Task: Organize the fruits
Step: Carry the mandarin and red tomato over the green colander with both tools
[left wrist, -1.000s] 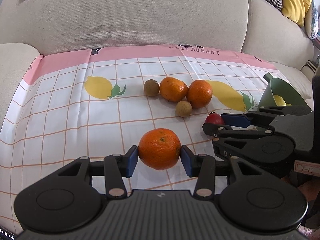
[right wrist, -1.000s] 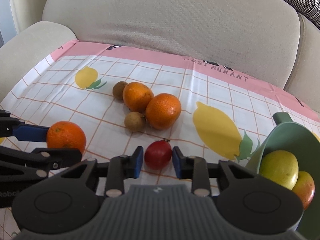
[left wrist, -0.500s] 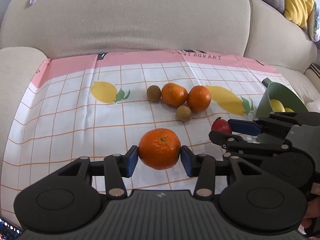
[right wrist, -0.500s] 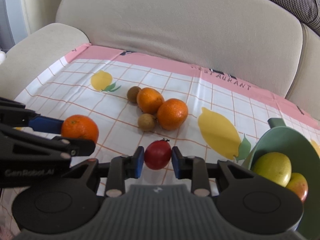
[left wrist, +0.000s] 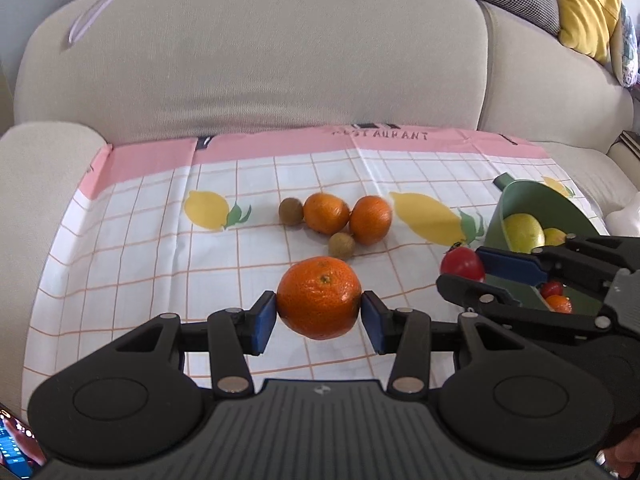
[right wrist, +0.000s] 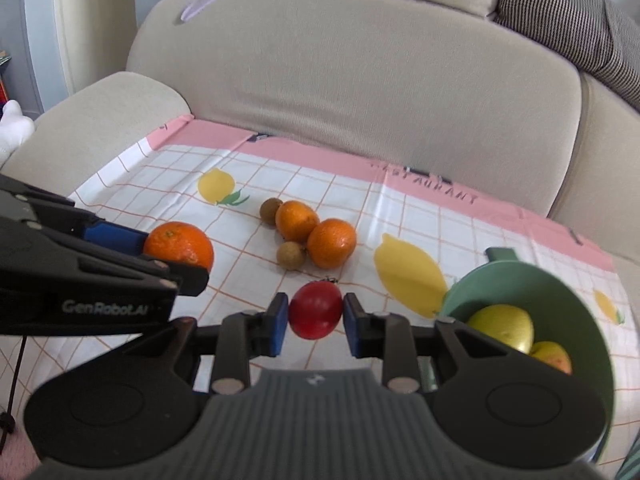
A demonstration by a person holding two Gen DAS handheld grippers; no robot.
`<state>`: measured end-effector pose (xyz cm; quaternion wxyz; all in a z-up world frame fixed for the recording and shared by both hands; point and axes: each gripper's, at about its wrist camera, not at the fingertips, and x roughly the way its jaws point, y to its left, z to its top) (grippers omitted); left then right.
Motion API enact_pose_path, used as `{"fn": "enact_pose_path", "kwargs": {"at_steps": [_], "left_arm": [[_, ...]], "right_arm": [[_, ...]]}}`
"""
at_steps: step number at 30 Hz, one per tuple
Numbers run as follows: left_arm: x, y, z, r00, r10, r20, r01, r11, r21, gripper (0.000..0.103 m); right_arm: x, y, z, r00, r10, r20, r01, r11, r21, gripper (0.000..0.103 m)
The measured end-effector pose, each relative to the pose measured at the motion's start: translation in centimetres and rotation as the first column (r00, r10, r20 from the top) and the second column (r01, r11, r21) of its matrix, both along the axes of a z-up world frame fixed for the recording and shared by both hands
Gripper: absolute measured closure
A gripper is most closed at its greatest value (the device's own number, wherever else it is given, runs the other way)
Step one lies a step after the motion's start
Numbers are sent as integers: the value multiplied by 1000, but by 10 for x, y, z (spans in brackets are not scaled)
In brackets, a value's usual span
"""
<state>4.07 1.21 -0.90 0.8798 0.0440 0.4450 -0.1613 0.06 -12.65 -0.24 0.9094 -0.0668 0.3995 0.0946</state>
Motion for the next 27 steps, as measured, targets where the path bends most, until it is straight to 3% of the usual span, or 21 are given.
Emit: {"fn": "enact_pose_path", "kwargs": {"at_steps": [12, 22, 27], "left_arm": [[-21, -54, 28, 995, -97, 17, 97, 995, -21, 51], [-30, -118, 36, 978, -207, -23, 205, 977, -54, 51], [-25, -146, 28, 964, -260, -60, 257, 965, -55, 51]], "right_arm": [[-38, -48, 32, 995, -61, 73, 65, 997, -52, 77], [-54, -100, 28, 990, -128, 61, 136, 980, -147, 77], [-51, -128, 18, 986, -166, 13, 166, 973, -160, 77]]}}
